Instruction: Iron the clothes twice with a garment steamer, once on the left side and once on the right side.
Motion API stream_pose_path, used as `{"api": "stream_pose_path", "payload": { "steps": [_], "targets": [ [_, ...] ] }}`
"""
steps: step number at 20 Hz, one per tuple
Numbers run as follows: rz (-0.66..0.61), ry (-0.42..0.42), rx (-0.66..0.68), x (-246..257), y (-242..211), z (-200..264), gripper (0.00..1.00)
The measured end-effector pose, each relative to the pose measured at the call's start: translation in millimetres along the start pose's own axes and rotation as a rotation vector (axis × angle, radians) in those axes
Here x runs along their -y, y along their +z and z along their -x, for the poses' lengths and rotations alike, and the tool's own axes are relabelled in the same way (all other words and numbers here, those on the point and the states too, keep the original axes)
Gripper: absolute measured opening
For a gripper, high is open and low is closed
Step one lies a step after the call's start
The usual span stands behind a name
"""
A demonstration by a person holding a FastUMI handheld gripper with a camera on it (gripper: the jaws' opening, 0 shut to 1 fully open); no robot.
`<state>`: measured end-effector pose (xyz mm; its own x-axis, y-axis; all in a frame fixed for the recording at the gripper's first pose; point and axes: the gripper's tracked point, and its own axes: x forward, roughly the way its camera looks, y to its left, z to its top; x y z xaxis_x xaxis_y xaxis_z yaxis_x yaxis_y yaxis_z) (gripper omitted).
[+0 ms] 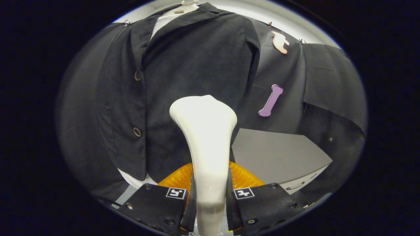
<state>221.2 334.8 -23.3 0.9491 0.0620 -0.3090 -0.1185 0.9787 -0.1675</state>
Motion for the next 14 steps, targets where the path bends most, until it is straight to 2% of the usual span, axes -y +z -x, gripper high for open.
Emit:
{"api": "stream_pose_path", "payload": {
  "steps": [14],
  "targets": [
    [0.018,0.015,-0.138,11.3,-59.7,-38.8,0.4]
  ]
}}
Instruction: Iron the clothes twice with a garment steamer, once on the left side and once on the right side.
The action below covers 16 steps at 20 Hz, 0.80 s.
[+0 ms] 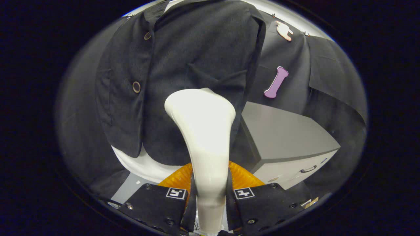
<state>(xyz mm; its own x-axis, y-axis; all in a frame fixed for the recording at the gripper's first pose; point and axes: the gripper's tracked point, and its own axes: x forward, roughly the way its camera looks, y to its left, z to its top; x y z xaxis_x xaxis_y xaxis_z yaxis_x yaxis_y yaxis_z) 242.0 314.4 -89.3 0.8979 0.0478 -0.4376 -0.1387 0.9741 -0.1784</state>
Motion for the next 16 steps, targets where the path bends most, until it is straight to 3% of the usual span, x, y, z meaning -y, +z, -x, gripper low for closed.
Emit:
{"api": "stream_pose_path", "payload": {
  "steps": [10,16],
  "targets": [
    [0.025,0.028,-0.081,8.9,-30.2,-23.4,0.4],
    [0.007,0.044,0.003,6.1,7.9,4.9,0.4]
  ]
}}
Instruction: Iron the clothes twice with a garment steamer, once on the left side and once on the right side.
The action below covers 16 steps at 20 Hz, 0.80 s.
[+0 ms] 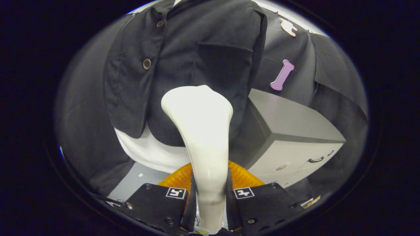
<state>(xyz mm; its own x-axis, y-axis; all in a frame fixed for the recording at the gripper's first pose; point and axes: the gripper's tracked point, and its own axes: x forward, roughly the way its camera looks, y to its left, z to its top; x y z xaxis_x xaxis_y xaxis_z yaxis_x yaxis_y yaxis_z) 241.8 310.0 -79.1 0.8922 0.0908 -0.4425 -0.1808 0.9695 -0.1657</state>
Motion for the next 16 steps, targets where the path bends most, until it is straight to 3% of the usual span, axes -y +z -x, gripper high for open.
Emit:
{"api": "stream_pose_path", "payload": {
  "steps": [7,16],
  "targets": [
    [-0.03,0.047,0.18,-7.9,96.1,74.5,0.4],
    [-0.089,0.142,0.385,-53.6,224.0,151.2,0.4]
  ]
}}
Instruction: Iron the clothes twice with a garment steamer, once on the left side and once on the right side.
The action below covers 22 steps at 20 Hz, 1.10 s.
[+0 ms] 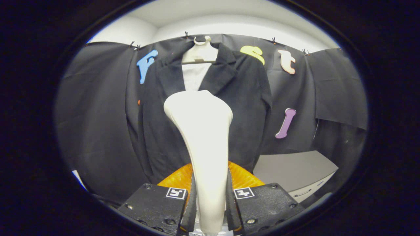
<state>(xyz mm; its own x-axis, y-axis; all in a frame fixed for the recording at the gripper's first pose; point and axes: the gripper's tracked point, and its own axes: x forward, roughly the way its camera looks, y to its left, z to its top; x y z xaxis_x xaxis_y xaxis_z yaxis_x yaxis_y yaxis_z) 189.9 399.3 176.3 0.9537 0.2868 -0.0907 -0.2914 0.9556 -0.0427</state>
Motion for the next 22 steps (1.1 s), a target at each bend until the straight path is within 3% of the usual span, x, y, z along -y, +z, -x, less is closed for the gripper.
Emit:
{"api": "stream_pose_path", "payload": {
  "steps": [11,17,22],
  "targets": [
    [0.01,0.015,0.165,-87.8,144.1,-20.8,0.4],
    [0.078,-0.035,0.212,-132.8,182.8,-39.1,0.4],
    [0.086,-0.051,0.165,-151.5,181.4,-62.3,0.4]
  ]
}}
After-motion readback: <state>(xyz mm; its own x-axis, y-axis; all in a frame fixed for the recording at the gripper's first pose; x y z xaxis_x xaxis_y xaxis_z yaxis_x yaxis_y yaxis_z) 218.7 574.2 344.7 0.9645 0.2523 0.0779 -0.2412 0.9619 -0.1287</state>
